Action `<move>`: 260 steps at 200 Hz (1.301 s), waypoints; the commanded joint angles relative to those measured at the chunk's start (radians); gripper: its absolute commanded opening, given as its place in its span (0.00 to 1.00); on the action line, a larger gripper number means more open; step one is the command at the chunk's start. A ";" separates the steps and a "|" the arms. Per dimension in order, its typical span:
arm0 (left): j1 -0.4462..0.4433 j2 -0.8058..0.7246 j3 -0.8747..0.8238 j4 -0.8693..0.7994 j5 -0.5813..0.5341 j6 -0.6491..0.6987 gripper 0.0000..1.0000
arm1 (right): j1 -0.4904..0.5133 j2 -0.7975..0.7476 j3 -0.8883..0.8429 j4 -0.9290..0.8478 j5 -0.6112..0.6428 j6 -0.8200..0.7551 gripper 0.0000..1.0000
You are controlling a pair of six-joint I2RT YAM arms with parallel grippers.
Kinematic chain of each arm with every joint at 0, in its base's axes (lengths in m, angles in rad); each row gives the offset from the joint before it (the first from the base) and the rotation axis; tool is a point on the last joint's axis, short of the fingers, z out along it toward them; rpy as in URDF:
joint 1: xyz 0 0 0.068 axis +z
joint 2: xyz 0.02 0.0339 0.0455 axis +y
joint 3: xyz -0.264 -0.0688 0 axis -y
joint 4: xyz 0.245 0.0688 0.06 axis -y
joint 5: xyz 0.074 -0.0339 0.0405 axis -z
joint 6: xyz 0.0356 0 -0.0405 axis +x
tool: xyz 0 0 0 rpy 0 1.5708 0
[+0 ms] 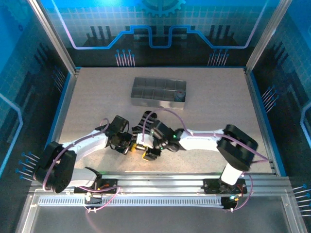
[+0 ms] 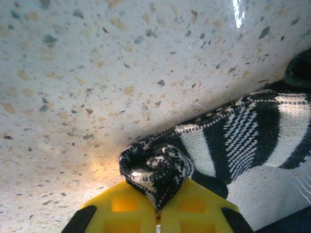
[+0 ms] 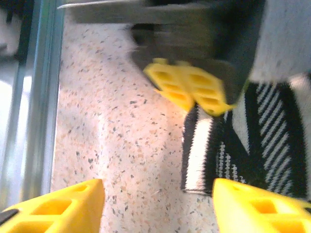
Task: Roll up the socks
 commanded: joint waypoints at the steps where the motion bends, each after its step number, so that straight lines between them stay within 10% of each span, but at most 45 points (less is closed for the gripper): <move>1: 0.005 0.075 -0.028 -0.177 -0.058 0.042 0.00 | 0.068 0.007 -0.028 0.161 0.337 -0.223 0.63; 53: 0.006 0.111 0.012 -0.194 -0.053 0.072 0.00 | 0.143 0.161 0.070 0.189 0.512 -0.357 0.56; 103: 0.012 0.042 0.037 -0.217 -0.070 0.089 0.09 | 0.125 0.224 0.140 0.032 0.433 -0.247 0.00; 154: 0.069 -0.216 -0.004 -0.247 -0.085 0.048 0.55 | 0.002 0.254 0.182 -0.159 0.066 0.000 0.00; 260: 0.023 -0.215 -0.091 0.017 0.014 -0.022 0.48 | -0.186 0.411 0.243 -0.247 -0.344 0.275 0.00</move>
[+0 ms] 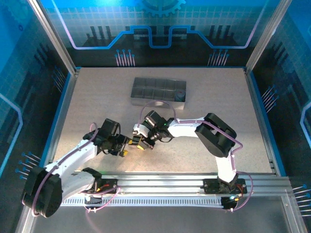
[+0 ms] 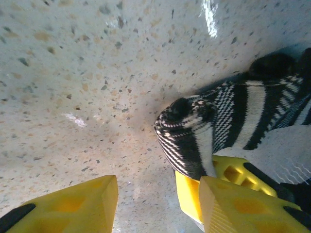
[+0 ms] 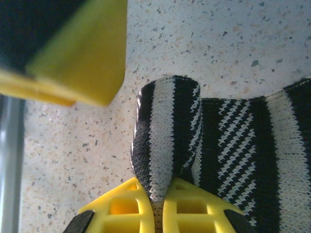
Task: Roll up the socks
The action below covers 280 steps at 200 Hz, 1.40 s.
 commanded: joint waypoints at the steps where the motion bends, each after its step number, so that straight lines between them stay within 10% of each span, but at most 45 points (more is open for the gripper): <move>1: -0.025 0.059 -0.018 0.106 0.022 -0.036 0.48 | -0.020 0.074 -0.042 -0.143 -0.032 0.072 0.00; 84: -0.060 0.317 0.014 0.217 -0.015 0.049 0.42 | -0.047 0.073 -0.115 -0.037 -0.044 0.122 0.00; 125: -0.099 0.397 0.016 0.084 -0.035 0.085 0.05 | -0.043 0.034 -0.116 -0.044 0.028 0.073 0.03; 186: -0.107 0.354 0.051 -0.076 -0.059 0.109 0.00 | 0.180 -0.375 -0.408 0.283 0.628 -0.223 0.59; 237: -0.116 0.380 0.116 -0.126 -0.050 0.131 0.00 | 0.354 -0.350 -0.374 0.340 0.986 -0.396 0.64; 280: -0.115 0.391 0.135 -0.131 -0.048 0.133 0.00 | 0.392 -0.261 -0.315 0.325 0.976 -0.446 0.60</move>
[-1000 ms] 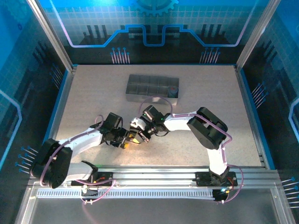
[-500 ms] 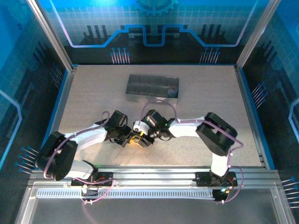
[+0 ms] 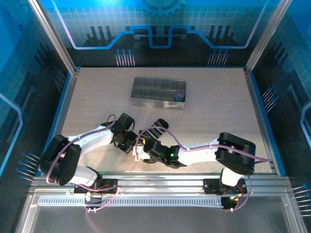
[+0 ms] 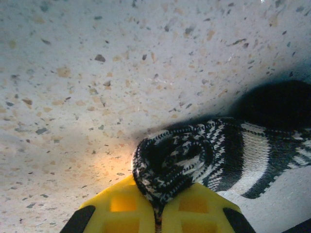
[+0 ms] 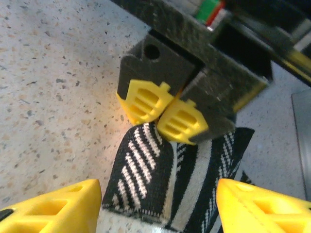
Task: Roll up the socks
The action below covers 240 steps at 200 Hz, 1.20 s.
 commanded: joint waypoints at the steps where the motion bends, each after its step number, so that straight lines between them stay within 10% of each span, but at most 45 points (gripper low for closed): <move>1: -0.012 0.041 -0.025 -0.170 -0.047 0.018 0.00 | 0.019 0.039 0.036 0.019 0.051 -0.058 0.60; 93: -0.010 -0.052 -0.018 -0.203 -0.051 -0.009 0.00 | -0.052 0.175 0.111 -0.269 -0.039 0.188 0.00; 155: -0.007 -0.204 -0.010 -0.188 -0.059 -0.085 0.57 | -0.159 0.122 -0.014 -0.269 -0.371 0.374 0.00; 240: -0.016 -0.152 -0.027 -0.024 -0.010 -0.069 0.63 | -0.336 0.161 -0.084 -0.213 -0.721 0.532 0.00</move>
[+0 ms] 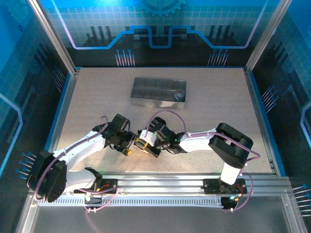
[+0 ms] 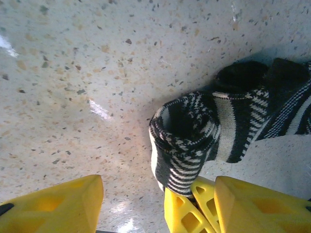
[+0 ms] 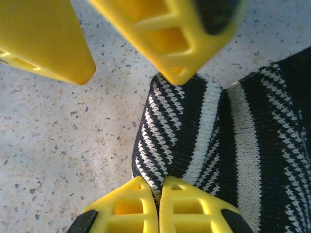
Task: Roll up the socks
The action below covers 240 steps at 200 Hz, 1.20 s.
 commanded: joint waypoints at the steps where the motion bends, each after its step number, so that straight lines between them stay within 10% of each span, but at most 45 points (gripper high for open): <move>1: -0.013 0.045 -0.008 0.057 0.037 0.013 0.63 | -0.050 0.092 -0.075 -0.230 -0.101 0.078 0.00; 75: -0.043 0.195 0.025 0.093 0.006 0.034 0.54 | -0.150 0.195 0.031 -0.321 -0.256 0.122 0.00; 143: -0.043 0.325 0.040 -0.059 -0.038 0.037 0.05 | -0.158 0.153 0.093 -0.339 -0.273 0.038 0.04; 196: -0.044 0.268 0.066 -0.227 -0.042 -0.061 0.00 | 0.063 -0.223 -0.145 -0.042 0.176 -0.213 0.56; 240: -0.042 0.327 0.130 -0.262 -0.026 -0.074 0.00 | 0.234 -0.192 -0.117 -0.009 0.454 -0.314 0.61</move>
